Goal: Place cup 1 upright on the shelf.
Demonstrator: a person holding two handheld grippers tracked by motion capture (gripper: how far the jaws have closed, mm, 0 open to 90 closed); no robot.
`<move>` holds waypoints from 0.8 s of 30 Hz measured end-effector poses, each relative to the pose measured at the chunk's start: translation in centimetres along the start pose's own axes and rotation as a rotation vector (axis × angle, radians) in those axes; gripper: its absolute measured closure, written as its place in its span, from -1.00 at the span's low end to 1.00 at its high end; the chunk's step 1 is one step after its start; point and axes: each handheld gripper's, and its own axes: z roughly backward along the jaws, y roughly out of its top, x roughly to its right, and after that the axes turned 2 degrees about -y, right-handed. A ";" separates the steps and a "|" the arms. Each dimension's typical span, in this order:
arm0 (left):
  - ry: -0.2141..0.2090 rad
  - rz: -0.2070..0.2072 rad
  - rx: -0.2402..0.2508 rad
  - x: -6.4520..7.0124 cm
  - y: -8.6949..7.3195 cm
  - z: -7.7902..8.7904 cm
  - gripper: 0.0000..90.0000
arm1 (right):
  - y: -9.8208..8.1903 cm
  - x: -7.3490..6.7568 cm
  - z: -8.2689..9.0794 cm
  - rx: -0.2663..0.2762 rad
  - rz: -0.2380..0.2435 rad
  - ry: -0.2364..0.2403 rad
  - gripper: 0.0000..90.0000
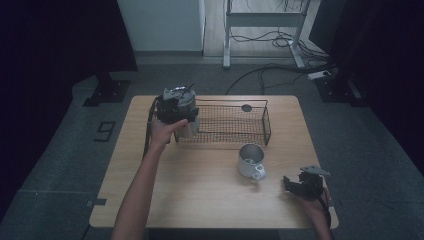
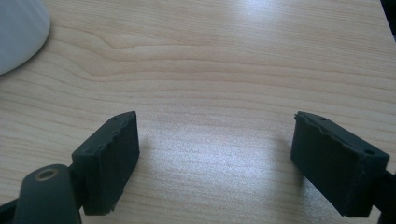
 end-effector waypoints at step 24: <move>-0.009 -0.007 -0.011 0.4 1.6 -1.9 -0.91 | -0.1 0.0 0.1 0.002 -0.005 -0.001 -0.65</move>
